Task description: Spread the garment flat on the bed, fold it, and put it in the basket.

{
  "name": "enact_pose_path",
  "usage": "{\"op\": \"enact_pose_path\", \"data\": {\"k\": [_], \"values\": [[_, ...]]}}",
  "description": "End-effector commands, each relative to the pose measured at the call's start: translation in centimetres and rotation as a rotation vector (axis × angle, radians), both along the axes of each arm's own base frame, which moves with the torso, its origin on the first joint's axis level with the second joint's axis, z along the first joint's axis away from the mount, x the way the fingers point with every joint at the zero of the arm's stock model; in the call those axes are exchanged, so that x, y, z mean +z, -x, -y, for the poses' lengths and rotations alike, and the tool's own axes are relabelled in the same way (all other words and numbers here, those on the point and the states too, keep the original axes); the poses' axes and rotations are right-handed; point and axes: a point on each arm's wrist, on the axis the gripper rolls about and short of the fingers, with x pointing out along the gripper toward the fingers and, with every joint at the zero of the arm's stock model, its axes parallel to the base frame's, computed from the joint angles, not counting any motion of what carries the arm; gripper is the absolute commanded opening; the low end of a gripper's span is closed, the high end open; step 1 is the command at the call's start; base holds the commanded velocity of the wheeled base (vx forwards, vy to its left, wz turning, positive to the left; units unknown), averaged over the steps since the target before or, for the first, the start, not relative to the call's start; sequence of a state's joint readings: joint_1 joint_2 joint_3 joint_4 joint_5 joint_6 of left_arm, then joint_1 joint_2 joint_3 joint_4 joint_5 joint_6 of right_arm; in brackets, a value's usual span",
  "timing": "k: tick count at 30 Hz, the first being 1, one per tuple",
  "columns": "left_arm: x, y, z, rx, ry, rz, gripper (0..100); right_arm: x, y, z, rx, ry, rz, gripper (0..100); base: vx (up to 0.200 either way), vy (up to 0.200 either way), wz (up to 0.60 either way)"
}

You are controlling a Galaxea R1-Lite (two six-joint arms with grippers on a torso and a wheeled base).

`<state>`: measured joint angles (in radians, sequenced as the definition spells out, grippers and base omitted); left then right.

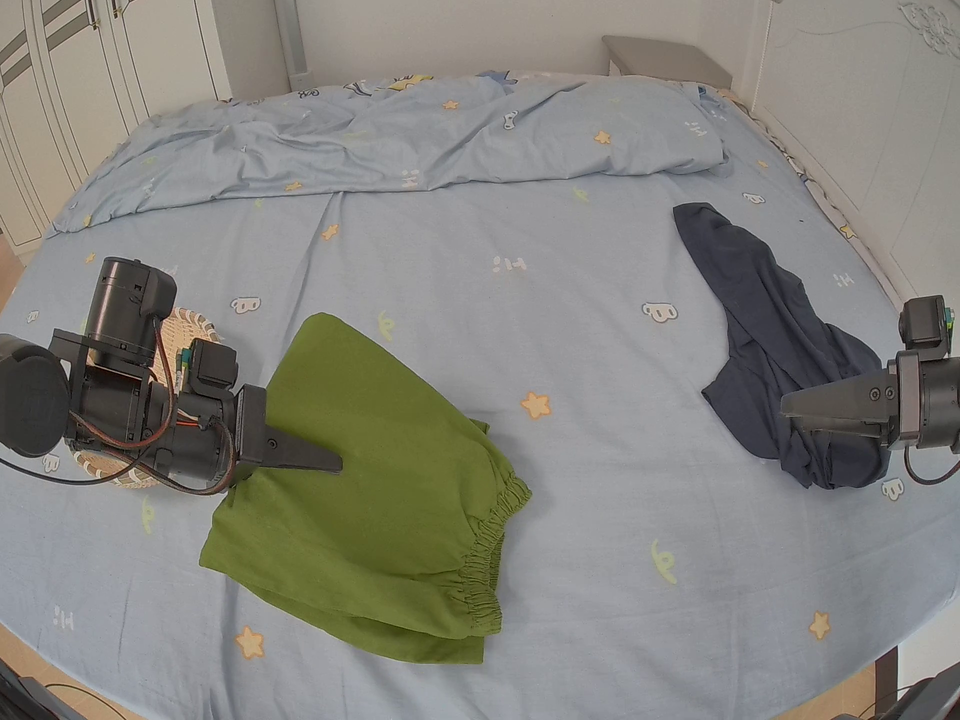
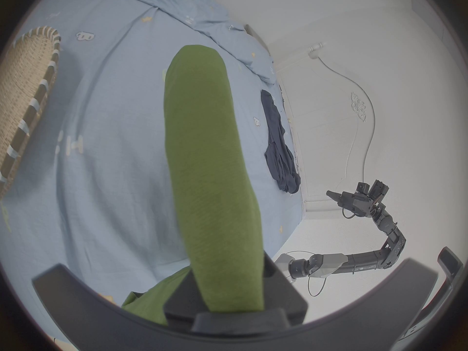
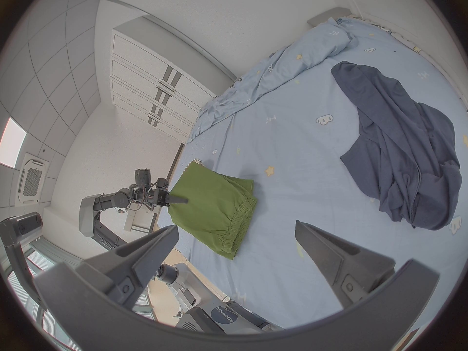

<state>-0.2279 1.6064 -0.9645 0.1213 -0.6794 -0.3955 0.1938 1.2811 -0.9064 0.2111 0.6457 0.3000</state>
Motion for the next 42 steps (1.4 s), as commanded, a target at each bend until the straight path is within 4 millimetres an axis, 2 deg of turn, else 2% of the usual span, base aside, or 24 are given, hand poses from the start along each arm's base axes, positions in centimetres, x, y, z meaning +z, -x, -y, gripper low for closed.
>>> {"op": "enact_pose_path", "data": {"k": [1,18,22,26,30,33,35,37,42], "values": [[0.3,0.2,0.0,-0.001,0.003,0.013,0,0.0,0.0,0.0,-0.002,-0.001,0.001,100,0.0,0.2,0.0],[-0.1,0.9,1.1,-0.049,-0.006,-0.015,0,0.1,0.0,0.1,-0.006,-0.001,0.006,100,0.0,0.2,0.0],[0.1,1.2,2.1,-0.083,-0.01,-0.005,0,0.3,0.2,0.1,-0.005,-0.003,0.014,100,0.0,0.0,0.0],[1.0,1.1,3.1,-0.128,-0.013,0.051,0,0.4,0.4,0.1,0.001,-0.004,0.02,100,0.0,0.0,0.0],[2.0,0.9,3.1,-0.168,-0.04,0.118,0,0.3,0.5,0.0,0.004,-0.004,0.023,100,0.0,0.0,0.0],[3.5,1.1,2.9,-0.259,-0.117,0.193,0,0.6,0.7,0.1,0.004,-0.006,0.035,100,0.0,0.0,0.0],[3.5,1.1,2.9,-0.259,-0.117,0.193,0,0.6,0.7,0.1,0.004,-0.006,0.035,100,0.0,0.0,0.0],[5.4,1.5,2.6,-0.336,-0.178,0.255,0,0.7,0.9,0.1,0.006,-0.008,0.044,100,0.0,0.0,0.0],[7.1,1.8,2.4,-0.318,-0.216,0.309,0,1.2,1.8,-0.1,0.024,-0.015,0.072,100,0.0,0.0,0.0]]}}
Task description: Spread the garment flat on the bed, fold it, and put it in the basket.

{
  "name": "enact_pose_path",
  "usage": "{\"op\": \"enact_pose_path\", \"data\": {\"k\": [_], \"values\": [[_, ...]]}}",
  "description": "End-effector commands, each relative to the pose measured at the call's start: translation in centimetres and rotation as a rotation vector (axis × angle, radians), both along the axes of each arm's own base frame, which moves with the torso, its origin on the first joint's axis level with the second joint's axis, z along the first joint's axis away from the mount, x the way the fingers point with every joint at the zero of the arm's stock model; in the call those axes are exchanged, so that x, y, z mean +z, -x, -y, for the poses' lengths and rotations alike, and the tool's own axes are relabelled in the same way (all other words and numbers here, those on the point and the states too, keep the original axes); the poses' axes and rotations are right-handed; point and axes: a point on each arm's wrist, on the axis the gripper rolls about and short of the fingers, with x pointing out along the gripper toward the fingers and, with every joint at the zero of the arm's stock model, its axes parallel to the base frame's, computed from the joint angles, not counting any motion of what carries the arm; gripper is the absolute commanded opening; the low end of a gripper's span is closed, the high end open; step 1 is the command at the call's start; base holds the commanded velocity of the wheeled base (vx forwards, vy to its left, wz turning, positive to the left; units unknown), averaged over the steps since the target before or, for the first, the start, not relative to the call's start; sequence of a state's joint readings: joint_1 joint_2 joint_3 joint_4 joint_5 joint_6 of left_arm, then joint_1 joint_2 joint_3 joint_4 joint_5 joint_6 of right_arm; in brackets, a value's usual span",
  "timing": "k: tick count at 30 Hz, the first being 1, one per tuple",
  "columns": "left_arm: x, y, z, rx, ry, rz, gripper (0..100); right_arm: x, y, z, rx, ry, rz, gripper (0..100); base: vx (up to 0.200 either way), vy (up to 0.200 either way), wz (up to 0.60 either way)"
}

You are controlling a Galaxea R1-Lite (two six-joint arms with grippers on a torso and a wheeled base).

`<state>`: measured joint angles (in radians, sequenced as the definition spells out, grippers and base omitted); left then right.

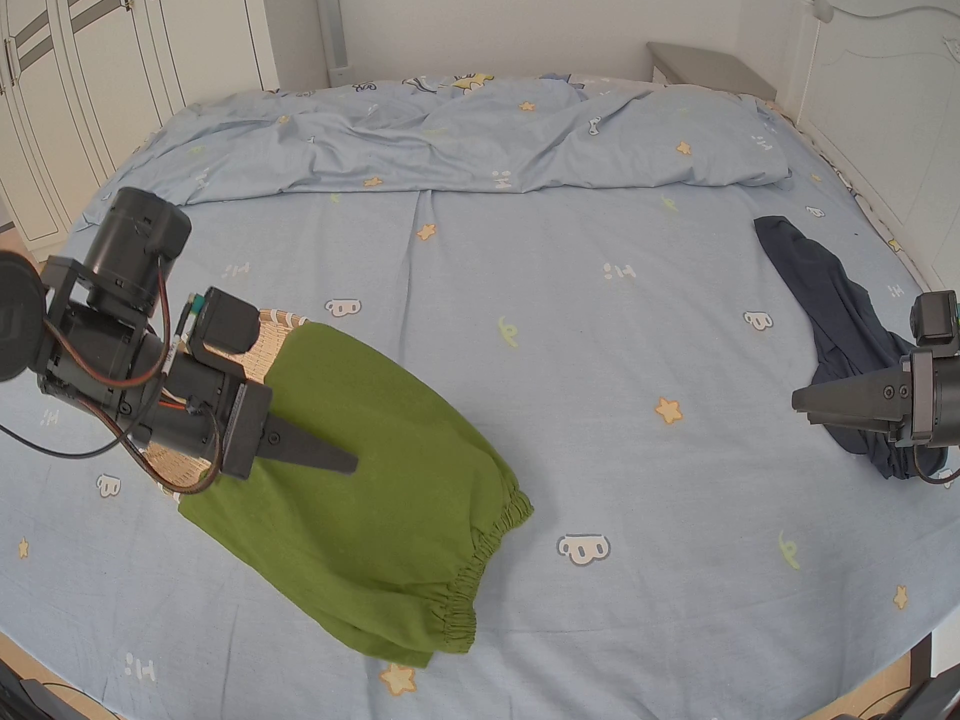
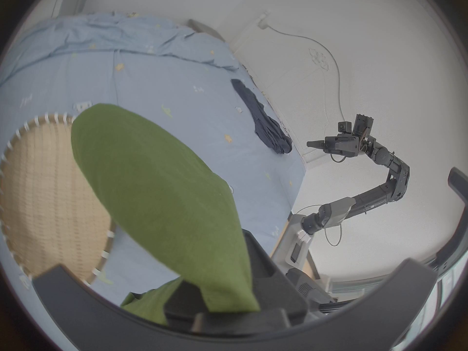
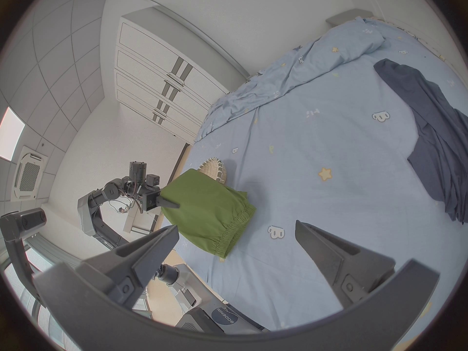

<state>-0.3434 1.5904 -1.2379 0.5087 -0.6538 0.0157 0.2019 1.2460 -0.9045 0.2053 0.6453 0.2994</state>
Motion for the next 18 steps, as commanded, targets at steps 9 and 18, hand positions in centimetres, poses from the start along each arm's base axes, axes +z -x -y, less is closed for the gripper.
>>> {"op": "enact_pose_path", "data": {"k": [9,18], "values": [[3.5,1.4,-2.0,0.118,-0.042,0.287,0,1.0,1.4,0.0,0.016,-0.014,0.061,100,0.0,0.0,0.0],[4.9,1.3,-4.4,0.269,0.09,0.527,0,1.1,1.5,0.1,0.013,-0.014,0.067,100,0.0,0.0,0.0]]}}
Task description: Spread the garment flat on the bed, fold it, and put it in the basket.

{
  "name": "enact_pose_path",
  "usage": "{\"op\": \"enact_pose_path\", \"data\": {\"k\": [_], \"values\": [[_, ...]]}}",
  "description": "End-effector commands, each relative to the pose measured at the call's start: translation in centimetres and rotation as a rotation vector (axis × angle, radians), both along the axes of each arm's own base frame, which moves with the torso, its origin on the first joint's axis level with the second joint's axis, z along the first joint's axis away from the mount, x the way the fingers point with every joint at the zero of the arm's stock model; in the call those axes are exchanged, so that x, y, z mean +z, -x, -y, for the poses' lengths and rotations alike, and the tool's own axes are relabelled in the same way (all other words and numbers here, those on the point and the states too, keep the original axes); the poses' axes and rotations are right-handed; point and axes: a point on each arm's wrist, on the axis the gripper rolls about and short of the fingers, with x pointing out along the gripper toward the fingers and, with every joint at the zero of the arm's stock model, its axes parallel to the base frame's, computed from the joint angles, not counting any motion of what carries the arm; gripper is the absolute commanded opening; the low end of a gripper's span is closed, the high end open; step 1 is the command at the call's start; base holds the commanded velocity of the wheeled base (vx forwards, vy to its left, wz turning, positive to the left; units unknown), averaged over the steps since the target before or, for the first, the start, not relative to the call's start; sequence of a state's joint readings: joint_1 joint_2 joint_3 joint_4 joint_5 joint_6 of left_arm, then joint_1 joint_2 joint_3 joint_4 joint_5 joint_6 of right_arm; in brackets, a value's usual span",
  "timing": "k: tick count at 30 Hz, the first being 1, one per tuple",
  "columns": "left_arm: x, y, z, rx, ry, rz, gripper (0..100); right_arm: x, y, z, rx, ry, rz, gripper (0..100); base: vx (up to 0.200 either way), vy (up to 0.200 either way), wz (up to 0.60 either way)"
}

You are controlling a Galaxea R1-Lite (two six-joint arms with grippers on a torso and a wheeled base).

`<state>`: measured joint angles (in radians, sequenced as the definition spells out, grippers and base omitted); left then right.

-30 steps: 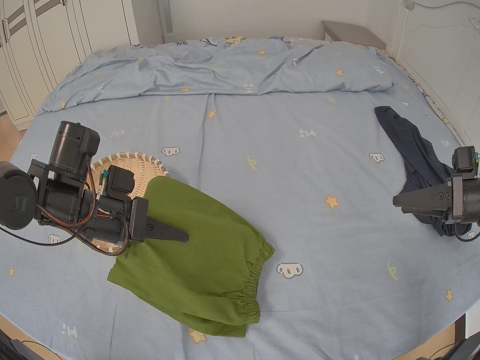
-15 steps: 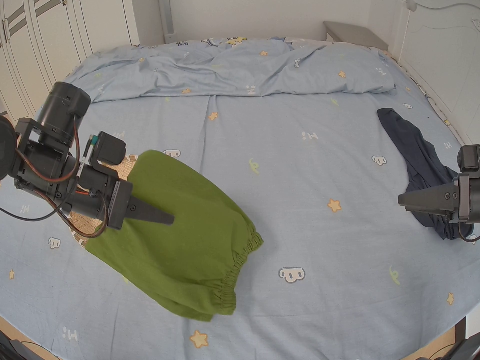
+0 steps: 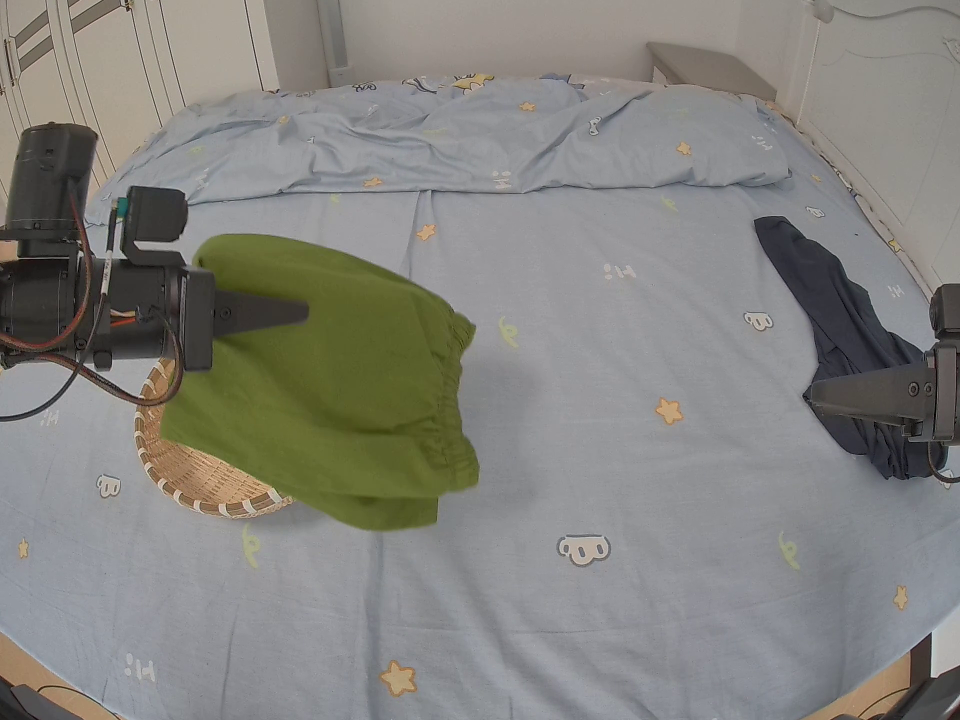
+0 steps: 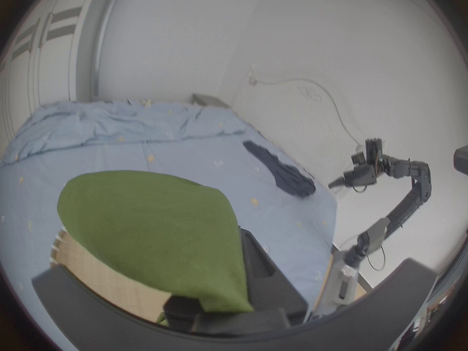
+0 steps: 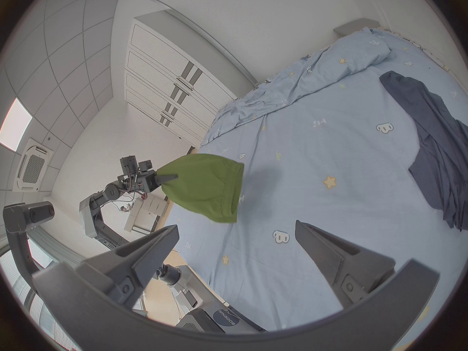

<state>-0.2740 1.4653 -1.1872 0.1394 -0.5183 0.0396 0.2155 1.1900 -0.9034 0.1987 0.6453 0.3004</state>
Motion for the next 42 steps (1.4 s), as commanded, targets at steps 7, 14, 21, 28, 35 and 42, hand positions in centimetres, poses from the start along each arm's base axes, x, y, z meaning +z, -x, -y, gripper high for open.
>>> {"op": "enact_pose_path", "data": {"k": [7,14,21,28,35,42], "values": [[0.7,-0.5,-4.6,0.201,0.098,0.146,0,0.3,0.2,0.2,-0.011,-0.004,0.015,100,0.0,0.0,0.0],[-1.0,-4.0,-7.4,0.294,0.122,0.121,0,0.4,0.3,0.3,-0.013,-0.005,0.02,100,0.0,0.0,0.0],[-4.9,-5.0,-8.2,0.343,0.133,-0.039,0,0.4,0.4,0.3,-0.012,-0.004,0.024,100,0.0,0.0,0.0],[-9.4,-5.6,-10.5,0.437,0.134,-0.203,0,0.5,0.6,0.3,-0.011,-0.006,0.027,100,0.0,0.0,0.0],[-12.4,-7.4,-11.8,0.498,0.141,-0.31,0,0.0,0.3,0.1,0.0,-0.002,0.006,100,0.0,0.0,0.0],[-13.7,-10.0,-12.4,0.596,0.111,-0.337,0,0.0,0.3,0.1,0.002,-0.001,0.007,100,0.0,0.0,0.0]]}}
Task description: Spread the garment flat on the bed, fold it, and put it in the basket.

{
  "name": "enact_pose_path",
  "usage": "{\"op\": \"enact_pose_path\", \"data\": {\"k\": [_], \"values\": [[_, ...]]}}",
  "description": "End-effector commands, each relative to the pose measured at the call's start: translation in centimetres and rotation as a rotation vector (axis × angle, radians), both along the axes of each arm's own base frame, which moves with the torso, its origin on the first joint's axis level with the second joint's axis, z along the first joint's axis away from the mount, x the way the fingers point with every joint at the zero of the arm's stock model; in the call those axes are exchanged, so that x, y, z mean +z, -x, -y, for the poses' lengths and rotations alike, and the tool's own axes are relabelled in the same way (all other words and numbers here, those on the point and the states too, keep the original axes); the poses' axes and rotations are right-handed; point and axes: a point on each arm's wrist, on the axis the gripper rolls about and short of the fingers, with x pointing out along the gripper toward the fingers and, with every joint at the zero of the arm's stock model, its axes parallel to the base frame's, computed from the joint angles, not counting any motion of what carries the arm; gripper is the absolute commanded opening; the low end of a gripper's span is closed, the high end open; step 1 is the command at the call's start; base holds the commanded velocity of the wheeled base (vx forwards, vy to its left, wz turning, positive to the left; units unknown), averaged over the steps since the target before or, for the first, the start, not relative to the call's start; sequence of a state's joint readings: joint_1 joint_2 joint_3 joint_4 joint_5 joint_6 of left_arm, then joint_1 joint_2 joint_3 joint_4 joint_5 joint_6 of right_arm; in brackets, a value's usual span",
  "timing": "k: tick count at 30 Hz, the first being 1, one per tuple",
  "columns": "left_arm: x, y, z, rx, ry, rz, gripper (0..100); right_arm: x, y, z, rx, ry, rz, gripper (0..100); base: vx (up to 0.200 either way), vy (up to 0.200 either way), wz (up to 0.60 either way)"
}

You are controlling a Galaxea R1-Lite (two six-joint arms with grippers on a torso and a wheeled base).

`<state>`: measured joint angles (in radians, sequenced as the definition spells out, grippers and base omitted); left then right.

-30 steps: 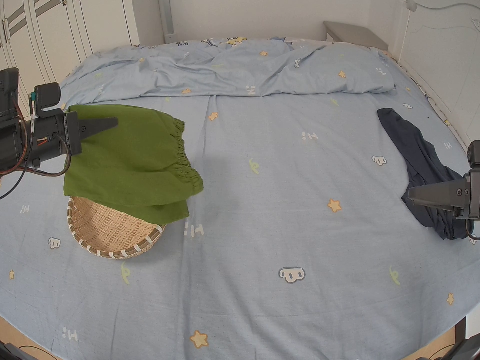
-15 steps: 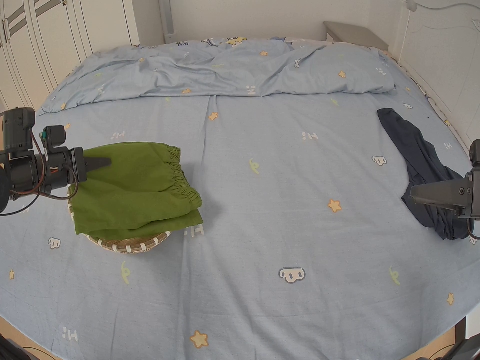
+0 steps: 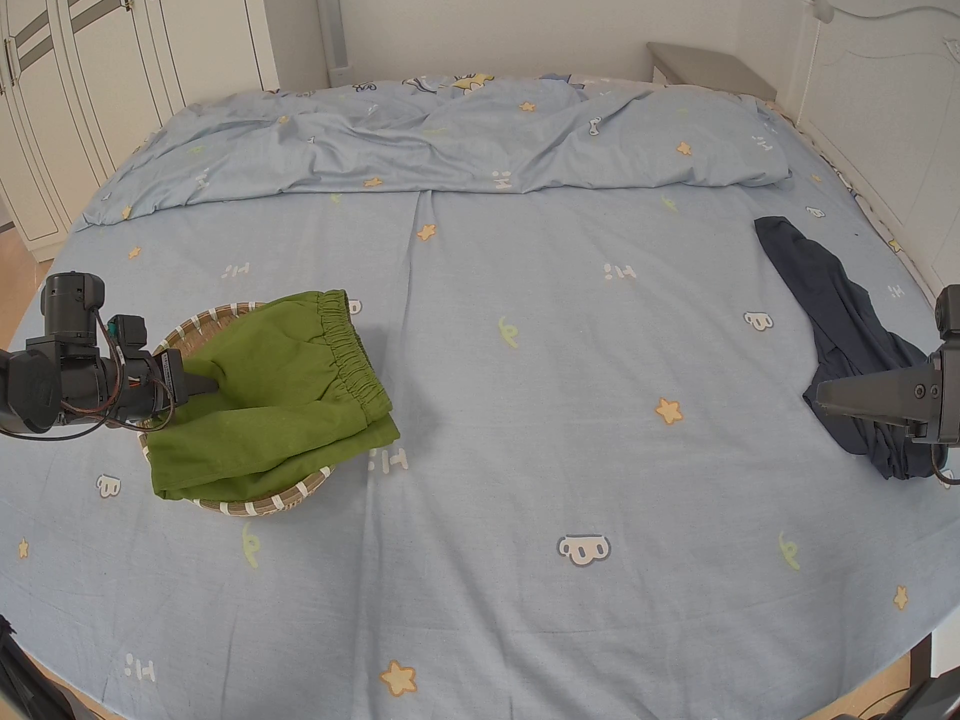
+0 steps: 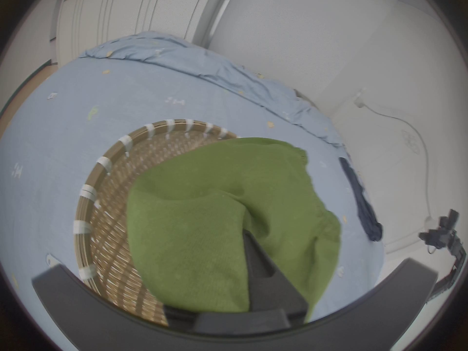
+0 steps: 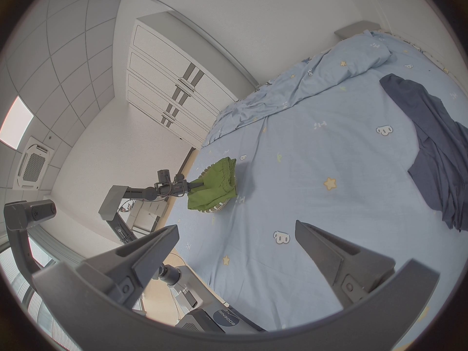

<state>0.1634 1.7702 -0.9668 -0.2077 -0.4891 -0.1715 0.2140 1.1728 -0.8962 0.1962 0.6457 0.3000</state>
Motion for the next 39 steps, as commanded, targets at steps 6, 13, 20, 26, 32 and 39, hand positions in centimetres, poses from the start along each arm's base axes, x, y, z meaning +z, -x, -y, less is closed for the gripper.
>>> {"op": "enact_pose_path", "data": {"k": [6,13,20,26,32,39], "values": [[-2.9,-3.8,-0.6,0.08,-0.033,-0.106,0,-0.2,-0.2,-0.1,0.003,0.002,-0.008,100,0.0,0.0,0.0],[-2.3,-3.3,-0.2,0.073,-0.025,-0.164,100,-0.1,-0.2,0.0,0.001,0.002,-0.007,100,0.0,0.0,0.0],[0.3,-1.7,0.0,0.075,-0.03,-0.12,100,-0.1,-0.2,0.0,-0.004,0.002,-0.007,100,0.0,0.0,0.0],[5.7,2.4,0.4,0.143,-0.091,-0.089,100,-0.1,-0.2,0.1,-0.007,0.002,-0.007,100,0.0,0.0,0.0],[8.8,5.6,0.8,0.182,-0.13,-0.068,100,-0.1,-0.1,0.1,-0.009,0.003,-0.002,100,0.0,0.0,0.0],[12.6,15.4,3.5,0.162,-0.163,0.106,100,-2.2,5.3,1.2,0.04,0.078,0.192,100,0.0,0.0,0.0]]}}
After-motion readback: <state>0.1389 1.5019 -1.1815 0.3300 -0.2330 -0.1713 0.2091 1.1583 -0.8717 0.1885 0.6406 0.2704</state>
